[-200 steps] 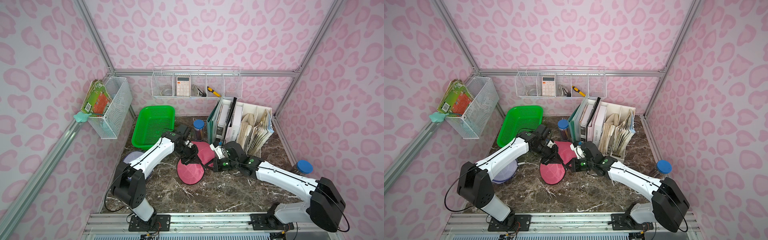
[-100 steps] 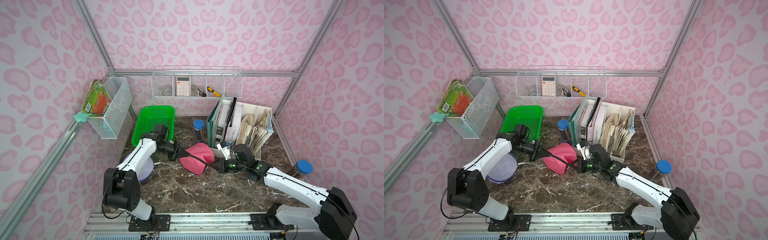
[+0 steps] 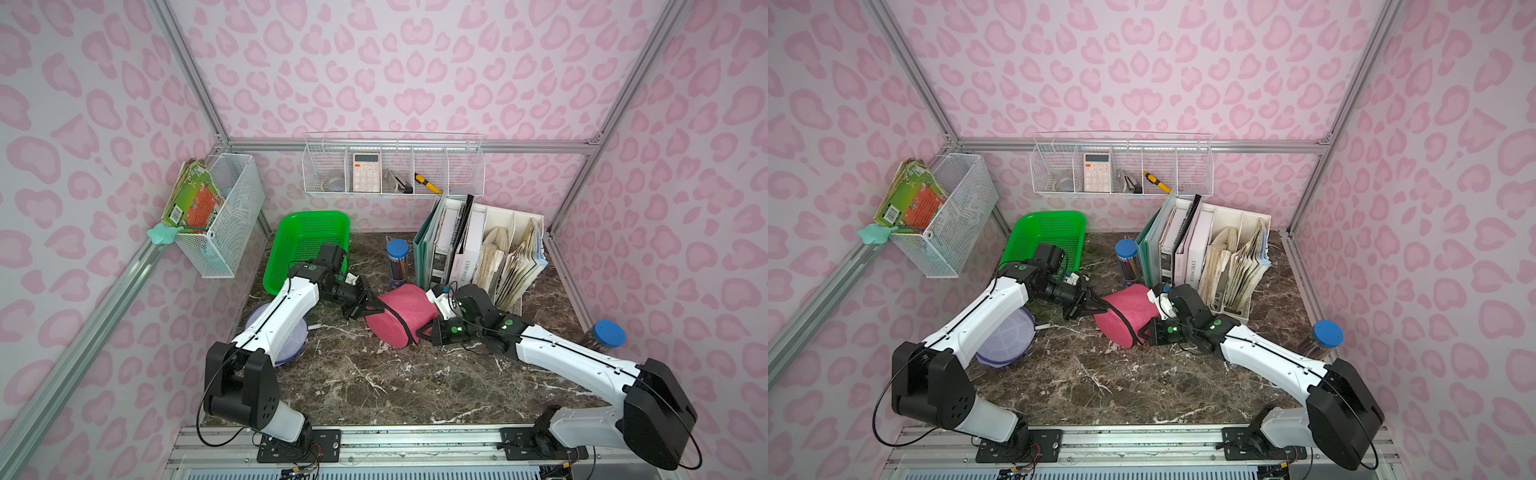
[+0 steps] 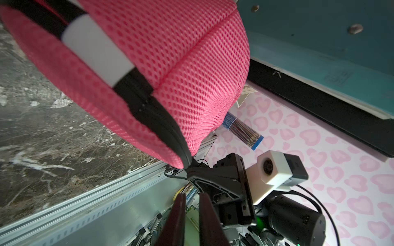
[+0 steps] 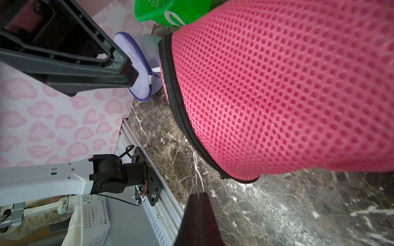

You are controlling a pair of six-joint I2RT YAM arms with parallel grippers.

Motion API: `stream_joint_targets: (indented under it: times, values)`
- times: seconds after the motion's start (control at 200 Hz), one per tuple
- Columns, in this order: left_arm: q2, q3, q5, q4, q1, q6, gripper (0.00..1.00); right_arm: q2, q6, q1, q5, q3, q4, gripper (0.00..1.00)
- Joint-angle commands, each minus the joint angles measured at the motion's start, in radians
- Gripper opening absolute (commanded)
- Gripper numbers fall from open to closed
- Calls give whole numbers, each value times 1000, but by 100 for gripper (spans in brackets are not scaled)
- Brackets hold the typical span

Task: Turn the laundry bag inside out
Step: Zip the zipper on the laundry bag.

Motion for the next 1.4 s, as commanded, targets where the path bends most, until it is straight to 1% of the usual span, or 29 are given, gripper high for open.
stream_joint_targets:
  times: [0.0, 0.075, 0.125, 0.205, 0.28, 0.355, 0.515, 0.55, 0.595, 0.755, 0.825, 0.86, 0.975, 1.045, 1.115, 1.13, 1.16, 1.26, 1.395]
  values:
    - [6, -2, -38, -45, -7, 38, 40, 12, -25, 4, -7, 12, 18, 0]
    - [0, 5, -58, -62, -27, 53, 47, 21, -30, 5, 9, 12, 16, 0]
    - [-2, 15, -63, -70, -46, 70, 50, 26, -33, 3, 29, 14, 9, 0]
    - [0, 30, -82, -81, -96, 97, 57, 22, -34, 1, 46, 3, 14, 0]
    - [16, 53, -120, -99, -150, 124, 62, 15, -29, -4, 49, -10, 17, 0]
    - [51, 86, -178, -134, -195, 149, 65, 5, -27, -8, 48, -20, 23, 0]
    - [151, 158, -282, -202, -244, 179, 65, -25, -25, -5, 45, -50, 41, 0]
    - [169, 170, -295, -207, -251, 180, 63, -32, -27, -2, 45, -61, 48, 0]
    - [189, 181, -298, -210, -254, 178, 59, -42, -31, 3, 45, -77, 62, 4]
    - [217, 185, -297, -197, -256, 172, 41, -49, -40, 40, 52, -134, 124, 24]
    - [226, 185, -292, -194, -256, 172, 35, -44, -28, 58, 60, -158, 167, 34]
    - [230, 184, -289, -192, -256, 170, 31, -41, -21, 62, 58, -175, 197, 35]
    - [239, 184, -285, -179, -256, 165, 25, -38, 18, 61, 48, -238, 311, 43]
    - [241, 185, -283, -177, -256, 163, 15, -34, 31, 63, 44, -260, 359, 44]
    - [247, 185, -280, -178, -255, 154, 11, -28, 47, 60, 44, -284, 414, 44]
    - [247, 213, -279, -177, -255, 150, 9, -26, 53, 61, 41, -289, 428, 45]
    - [251, 220, -275, -179, -254, 143, 7, -19, 67, 57, 29, -300, 458, 44]
    - [258, 222, -247, -173, -245, 115, 4, 7, 103, 54, -4, -320, 549, 45]
    - [259, 220, -222, -162, -238, 102, 4, 31, 122, 39, -13, -337, 589, 47]
